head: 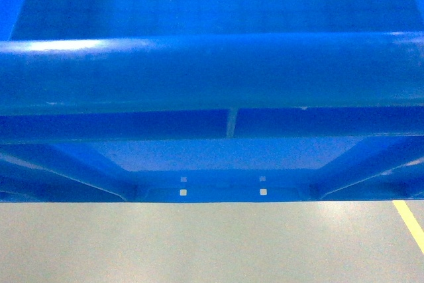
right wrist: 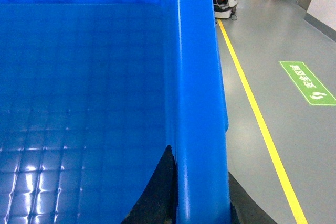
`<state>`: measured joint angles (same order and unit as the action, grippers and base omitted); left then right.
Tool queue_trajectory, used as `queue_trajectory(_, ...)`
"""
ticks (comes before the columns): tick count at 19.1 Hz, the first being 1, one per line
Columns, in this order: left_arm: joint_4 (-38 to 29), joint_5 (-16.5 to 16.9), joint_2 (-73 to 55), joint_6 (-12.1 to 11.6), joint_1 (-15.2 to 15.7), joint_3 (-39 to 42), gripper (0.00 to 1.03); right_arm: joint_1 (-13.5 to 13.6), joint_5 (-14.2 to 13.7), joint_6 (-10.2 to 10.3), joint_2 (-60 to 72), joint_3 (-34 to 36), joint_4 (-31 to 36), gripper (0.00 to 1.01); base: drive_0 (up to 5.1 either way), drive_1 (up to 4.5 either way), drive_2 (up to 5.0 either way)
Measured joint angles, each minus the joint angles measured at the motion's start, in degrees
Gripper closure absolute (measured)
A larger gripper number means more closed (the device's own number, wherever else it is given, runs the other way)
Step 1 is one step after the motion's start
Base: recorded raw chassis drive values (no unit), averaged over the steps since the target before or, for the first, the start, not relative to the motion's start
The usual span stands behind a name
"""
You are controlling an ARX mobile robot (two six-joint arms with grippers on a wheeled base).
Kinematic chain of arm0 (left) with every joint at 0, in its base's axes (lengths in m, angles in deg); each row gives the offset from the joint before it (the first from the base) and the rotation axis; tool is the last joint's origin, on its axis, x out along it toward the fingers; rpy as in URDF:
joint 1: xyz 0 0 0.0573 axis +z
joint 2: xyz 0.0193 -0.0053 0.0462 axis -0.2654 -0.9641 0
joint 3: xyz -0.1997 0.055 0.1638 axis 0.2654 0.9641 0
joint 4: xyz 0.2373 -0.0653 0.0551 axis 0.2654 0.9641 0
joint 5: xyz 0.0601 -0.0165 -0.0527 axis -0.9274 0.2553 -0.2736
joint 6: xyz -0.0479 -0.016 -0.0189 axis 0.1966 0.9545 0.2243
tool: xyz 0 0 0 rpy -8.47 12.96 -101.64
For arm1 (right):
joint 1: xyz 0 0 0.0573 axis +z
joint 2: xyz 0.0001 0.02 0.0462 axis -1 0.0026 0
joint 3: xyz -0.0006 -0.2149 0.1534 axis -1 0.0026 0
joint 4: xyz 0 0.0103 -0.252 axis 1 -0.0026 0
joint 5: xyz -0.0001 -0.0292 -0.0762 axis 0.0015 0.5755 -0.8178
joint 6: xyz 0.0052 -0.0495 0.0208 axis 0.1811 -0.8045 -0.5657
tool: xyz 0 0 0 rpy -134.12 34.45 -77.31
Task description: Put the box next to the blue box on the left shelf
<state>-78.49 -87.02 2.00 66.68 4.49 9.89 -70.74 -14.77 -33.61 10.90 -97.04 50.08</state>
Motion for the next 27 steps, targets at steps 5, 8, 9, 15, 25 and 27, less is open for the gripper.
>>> queue_trajectory(5, 0.00, 0.00, 0.00, 0.00, 0.00, 0.00, 0.96, 0.00, 0.00, 0.00, 0.00, 0.00, 0.00, 0.92, 0.0, 3.99, -4.0)
queue_trajectory(8, -0.04, 0.02, -0.04, 0.00, 0.00, 0.00, 0.96, 0.00, 0.00, 0.00, 0.00, 0.00, 0.00, 0.92, 0.0, 4.02, -4.0)
queue_trajectory(9, 0.07, 0.02, -0.04, 0.00, 0.00, 0.00, 0.96, 0.00, 0.00, 0.00, 0.00, 0.00, -0.11, 0.92, 0.1, 4.08, -3.9)
queue_trajectory(15, -0.04, 0.02, -0.02, -0.04, 0.00, 0.00, 0.96, 0.00, 0.00, 0.00, -0.02, 0.00, -0.02, 0.92, 0.0, 4.01, -4.0)
queue_trajectory(25, 0.11, 0.00, -0.04, -0.07, 0.00, 0.00, 0.96, 0.00, 0.00, 0.00, 0.00, 0.00, -0.15, 0.92, 0.1, 4.08, -3.9)
queue_trajectory(27, -0.02, 0.02, -0.04, -0.04, 0.00, 0.00, 0.96, 0.00, 0.00, -0.02, -0.02, 0.00, 0.04, 0.92, 0.1, 4.07, -3.9)
